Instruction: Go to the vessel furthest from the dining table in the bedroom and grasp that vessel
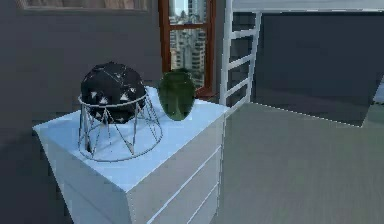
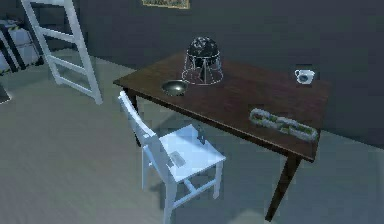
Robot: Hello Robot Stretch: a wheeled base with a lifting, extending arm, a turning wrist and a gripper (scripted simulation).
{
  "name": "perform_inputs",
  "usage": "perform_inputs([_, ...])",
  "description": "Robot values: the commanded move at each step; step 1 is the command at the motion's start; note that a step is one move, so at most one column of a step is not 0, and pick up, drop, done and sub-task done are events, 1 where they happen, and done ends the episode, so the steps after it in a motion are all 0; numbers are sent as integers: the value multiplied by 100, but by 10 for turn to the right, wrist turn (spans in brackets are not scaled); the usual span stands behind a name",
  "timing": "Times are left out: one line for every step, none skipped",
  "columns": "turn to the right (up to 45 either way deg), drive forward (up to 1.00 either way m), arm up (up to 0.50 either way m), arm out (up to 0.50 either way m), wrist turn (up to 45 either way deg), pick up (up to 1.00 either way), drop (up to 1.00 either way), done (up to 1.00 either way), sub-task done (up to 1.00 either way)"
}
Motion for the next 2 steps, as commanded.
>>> perform_inputs([210, 0, 0, 0, 0, 0, 0, 0, 0])
perform_inputs([0, 100, 0, 0, 0, 0, 0, 0, 0])
